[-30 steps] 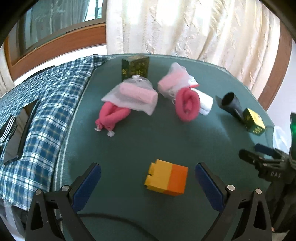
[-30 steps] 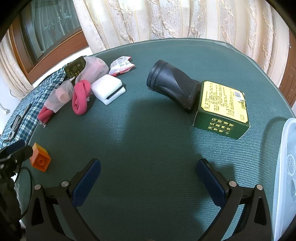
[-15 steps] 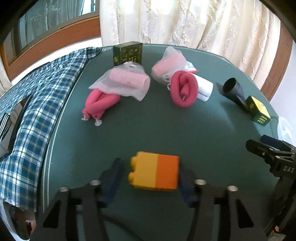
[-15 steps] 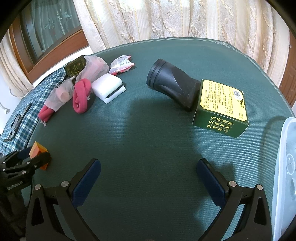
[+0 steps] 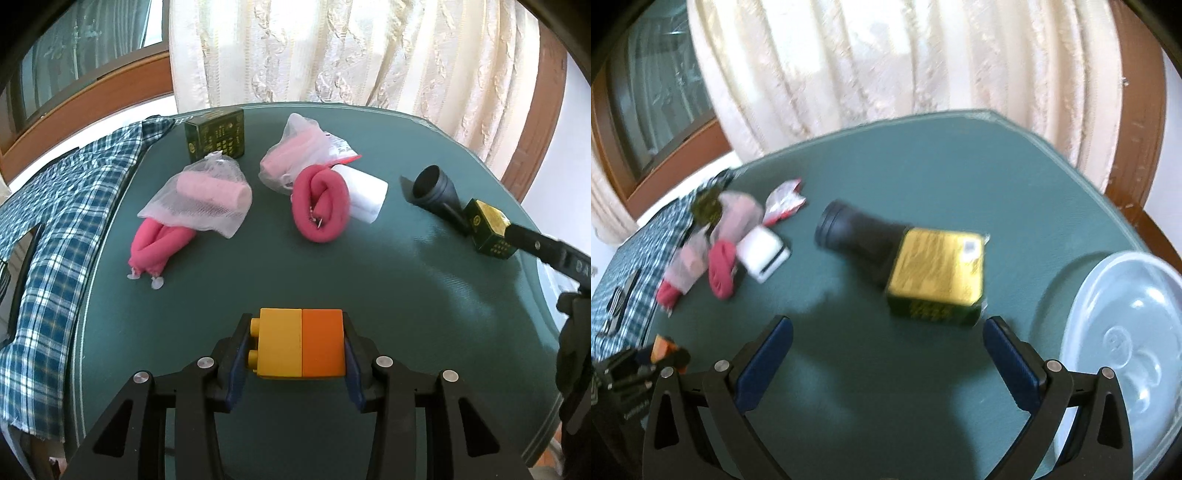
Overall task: Organize objects
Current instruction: 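Grasp the green box with the yellow label with the right gripper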
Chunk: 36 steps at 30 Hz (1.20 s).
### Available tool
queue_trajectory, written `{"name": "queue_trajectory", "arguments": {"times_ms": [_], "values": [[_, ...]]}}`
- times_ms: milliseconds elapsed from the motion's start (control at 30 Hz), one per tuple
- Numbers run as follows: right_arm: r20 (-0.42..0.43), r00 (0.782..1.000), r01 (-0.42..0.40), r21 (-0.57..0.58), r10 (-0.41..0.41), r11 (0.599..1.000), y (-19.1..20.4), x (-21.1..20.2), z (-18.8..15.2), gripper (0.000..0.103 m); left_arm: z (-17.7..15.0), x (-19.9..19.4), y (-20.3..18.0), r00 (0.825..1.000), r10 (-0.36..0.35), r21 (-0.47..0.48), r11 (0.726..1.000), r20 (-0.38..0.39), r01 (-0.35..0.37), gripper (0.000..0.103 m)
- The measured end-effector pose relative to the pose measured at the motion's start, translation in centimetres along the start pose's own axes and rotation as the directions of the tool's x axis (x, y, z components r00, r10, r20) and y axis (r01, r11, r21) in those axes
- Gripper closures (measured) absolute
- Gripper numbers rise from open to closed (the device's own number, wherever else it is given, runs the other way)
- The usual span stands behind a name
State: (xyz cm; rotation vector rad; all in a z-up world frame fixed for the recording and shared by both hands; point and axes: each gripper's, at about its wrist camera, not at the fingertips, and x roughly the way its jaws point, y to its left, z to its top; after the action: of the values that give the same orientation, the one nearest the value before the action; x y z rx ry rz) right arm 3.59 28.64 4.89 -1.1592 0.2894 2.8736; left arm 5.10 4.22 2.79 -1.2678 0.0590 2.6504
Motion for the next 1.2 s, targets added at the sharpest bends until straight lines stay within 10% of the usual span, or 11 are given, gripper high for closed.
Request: {"name": "queue_trajectory", "arguments": {"times_ms": [667, 1200], "values": [[-0.055, 0.998, -0.034, 0.067, 0.037, 0.997, -4.1, -2.3, -2.5, 0.015, 0.1, 1.0, -1.3, 1.0, -0.016, 0.027, 0.999, -0.019, 0.017, 0.057], [-0.056, 0.994, 0.097, 0.029, -0.096, 0.995, -1.7, 4.4, 1.4, 0.016, 0.2, 1.2, -1.2, 1.0, -0.01, 0.021, 1.0, -0.028, 0.011, 0.057]]}}
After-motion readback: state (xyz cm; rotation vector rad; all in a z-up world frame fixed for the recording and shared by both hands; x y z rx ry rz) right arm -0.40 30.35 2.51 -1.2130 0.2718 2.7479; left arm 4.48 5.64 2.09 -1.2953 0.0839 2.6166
